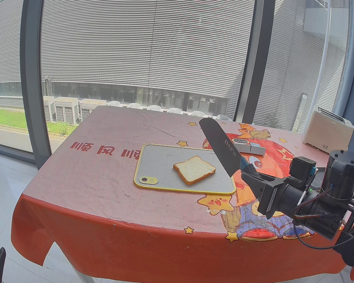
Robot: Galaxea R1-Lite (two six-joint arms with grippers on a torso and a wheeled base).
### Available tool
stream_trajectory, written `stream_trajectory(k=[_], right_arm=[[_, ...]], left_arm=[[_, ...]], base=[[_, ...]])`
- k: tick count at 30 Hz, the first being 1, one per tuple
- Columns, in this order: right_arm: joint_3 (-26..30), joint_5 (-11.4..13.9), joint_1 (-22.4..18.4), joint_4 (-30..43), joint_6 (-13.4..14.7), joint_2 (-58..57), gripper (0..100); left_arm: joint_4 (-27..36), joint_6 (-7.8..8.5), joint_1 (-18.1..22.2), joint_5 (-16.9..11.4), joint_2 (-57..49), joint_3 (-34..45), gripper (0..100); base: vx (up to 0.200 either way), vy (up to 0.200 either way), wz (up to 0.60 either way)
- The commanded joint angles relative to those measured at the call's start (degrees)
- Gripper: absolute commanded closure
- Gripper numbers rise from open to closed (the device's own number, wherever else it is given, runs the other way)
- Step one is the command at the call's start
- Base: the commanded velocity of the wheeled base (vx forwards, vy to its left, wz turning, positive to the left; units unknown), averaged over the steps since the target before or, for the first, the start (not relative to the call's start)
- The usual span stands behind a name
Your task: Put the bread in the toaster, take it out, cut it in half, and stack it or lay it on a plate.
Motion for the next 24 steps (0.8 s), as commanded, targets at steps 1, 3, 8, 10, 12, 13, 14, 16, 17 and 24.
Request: stream_trajectory(k=[1,3,8,10,12,13,14,16,17,24], right_arm=[[-0.2,0.0,0.0,0.1,0.0,-1.4,100],[-0.5,0.2,0.0,0.1,0.0,-1.1,100],[-0.1,0.3,0.1,-0.1,0.0,-0.2,100],[0.0,0.1,1.5,-0.1,0.0,-0.2,100],[0.1,0.0,2.0,-0.1,0.1,-0.3,100],[0.1,0.0,2.0,-0.1,0.1,-0.3,100],[0.1,0.0,2.0,-0.1,0.1,-0.4,100],[0.1,0.0,2.0,-0.1,0.0,-0.3,100],[0.1,0.0,2.0,-0.1,0.0,-0.3,100],[-0.2,0.1,1.7,-0.2,0.0,0.8,100]], left_arm=[[-0.2,-0.01,0.0,0.0,-0.9,1.0,0],[-0.2,0.08,0.0,0.0,-0.9,1.0,0],[-0.2,0.08,0.0,0.0,-0.9,1.0,0],[-0.2,-0.01,0.1,0.0,-0.9,1.0,0],[-0.2,-0.01,0.1,0.0,-0.9,1.0,0],[-0.2,-0.01,0.1,0.0,-0.9,1.0,0],[-0.2,-0.01,0.0,0.0,-0.9,1.0,0],[-0.2,-0.01,0.0,0.0,-0.9,1.0,0],[-0.2,-0.01,0.0,0.0,-0.9,1.0,0],[-0.3,-0.01,0.1,0.0,-0.9,1.0,0]], base=[[0.0,0.0,0.0],[0.0,0.0,0.0],[0.0,0.0,0.0],[0.0,0.0,0.0],[0.0,0.0,0.0],[0.0,0.0,0.0],[0.0,0.0,0.0],[0.0,0.0,0.0],[0.0,0.0,0.0],[0.0,0.0,0.0]])
